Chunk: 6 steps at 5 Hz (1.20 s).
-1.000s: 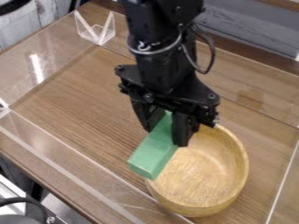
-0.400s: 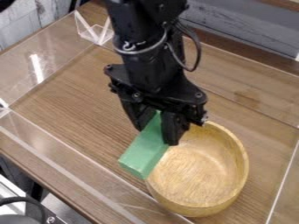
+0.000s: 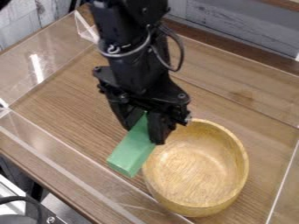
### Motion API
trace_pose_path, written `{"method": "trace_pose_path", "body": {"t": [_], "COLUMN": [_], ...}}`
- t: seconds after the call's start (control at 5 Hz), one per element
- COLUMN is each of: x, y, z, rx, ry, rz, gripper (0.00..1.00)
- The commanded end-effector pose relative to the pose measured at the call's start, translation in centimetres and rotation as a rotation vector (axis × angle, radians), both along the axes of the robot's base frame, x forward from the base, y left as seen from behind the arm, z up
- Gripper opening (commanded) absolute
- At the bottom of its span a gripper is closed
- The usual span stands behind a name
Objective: Remove the green block from inside the brown bowl and put it on the table
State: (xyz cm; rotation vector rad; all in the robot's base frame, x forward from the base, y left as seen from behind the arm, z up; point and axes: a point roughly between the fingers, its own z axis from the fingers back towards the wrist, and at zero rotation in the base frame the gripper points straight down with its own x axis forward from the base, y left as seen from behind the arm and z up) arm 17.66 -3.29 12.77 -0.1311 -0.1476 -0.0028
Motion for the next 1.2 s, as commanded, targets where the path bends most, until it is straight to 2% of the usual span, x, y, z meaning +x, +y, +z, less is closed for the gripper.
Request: {"method": "trace_pose_path", "body": {"t": [0.0, 1.0], "x": [0.5, 1.8], "y": [0.5, 1.9], "z": [0.2, -0.7], "rx": [0.0, 0.003], "ry": [-0.035, -0.066], "rz": [0.001, 0.023], "gripper": [0.0, 0.0]}}
